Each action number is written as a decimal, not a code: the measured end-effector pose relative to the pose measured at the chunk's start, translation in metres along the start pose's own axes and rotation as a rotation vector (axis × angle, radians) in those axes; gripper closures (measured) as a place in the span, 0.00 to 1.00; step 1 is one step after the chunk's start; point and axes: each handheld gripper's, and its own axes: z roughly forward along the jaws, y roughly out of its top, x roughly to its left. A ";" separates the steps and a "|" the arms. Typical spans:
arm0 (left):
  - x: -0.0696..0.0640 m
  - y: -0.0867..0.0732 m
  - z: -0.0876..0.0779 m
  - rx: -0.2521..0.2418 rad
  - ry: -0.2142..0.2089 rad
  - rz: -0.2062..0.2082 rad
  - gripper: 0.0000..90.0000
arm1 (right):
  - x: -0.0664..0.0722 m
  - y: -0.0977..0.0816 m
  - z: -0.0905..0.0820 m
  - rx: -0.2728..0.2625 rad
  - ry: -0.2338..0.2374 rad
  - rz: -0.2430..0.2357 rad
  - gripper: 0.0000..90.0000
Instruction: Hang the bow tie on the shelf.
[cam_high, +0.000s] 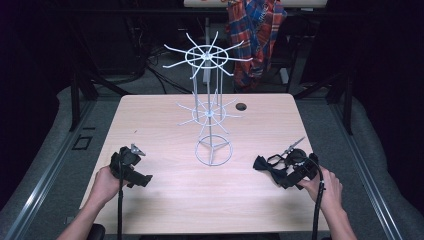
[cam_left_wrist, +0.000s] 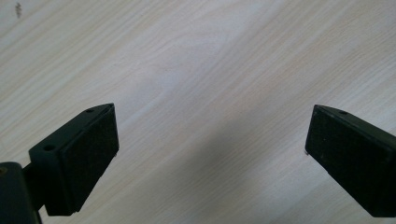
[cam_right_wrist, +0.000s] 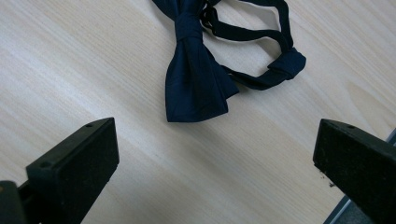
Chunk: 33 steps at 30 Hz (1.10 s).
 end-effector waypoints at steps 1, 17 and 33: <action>0.000 0.000 0.000 0.000 0.000 0.000 0.03 | 0.000 0.000 0.000 0.000 0.000 0.000 0.00; -0.002 0.001 -0.001 -0.012 -0.031 0.021 0.02 | 0.004 0.005 0.006 0.037 0.010 -0.032 0.00; -0.002 0.001 0.001 -0.007 -0.026 0.011 0.00 | 0.012 0.016 0.023 0.037 0.046 0.001 0.03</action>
